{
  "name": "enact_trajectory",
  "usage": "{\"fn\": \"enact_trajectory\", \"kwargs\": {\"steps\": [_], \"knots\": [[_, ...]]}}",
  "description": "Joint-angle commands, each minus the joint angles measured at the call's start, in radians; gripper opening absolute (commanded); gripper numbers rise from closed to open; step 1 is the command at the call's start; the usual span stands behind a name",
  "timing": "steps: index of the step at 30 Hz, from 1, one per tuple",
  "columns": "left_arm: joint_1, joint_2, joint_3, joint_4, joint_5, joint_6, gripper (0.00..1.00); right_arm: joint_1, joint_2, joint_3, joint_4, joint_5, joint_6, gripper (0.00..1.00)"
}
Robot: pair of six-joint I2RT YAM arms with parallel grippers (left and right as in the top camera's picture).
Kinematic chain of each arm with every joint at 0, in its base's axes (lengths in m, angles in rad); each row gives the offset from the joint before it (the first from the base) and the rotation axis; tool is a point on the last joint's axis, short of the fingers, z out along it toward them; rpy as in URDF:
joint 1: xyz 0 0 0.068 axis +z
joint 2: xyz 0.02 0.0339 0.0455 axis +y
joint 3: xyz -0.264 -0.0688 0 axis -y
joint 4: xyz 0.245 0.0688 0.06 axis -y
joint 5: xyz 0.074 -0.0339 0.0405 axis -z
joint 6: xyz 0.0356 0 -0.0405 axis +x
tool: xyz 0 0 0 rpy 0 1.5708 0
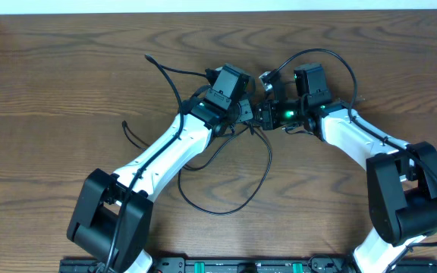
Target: Untangle cables
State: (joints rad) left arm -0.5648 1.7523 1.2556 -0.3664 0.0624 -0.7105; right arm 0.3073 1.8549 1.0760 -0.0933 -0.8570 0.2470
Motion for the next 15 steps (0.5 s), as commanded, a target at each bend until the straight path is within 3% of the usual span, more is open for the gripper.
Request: {"fn": "enact_trajectory", "kwargs": {"steps": [1,9,15], "knots": [[-0.003,0.005,0.005,0.006,0.008,-0.010,0.32,0.005,0.002,0.003,0.003,-0.027,-0.019,0.01],[0.021,-0.008,0.005,0.056,0.206,0.023,0.30,-0.008,0.002,0.003,-0.019,0.021,-0.016,0.01],[0.032,-0.007,0.005,0.054,0.214,0.068,0.30,-0.029,0.002,0.003,-0.019,0.009,-0.012,0.01]]}}
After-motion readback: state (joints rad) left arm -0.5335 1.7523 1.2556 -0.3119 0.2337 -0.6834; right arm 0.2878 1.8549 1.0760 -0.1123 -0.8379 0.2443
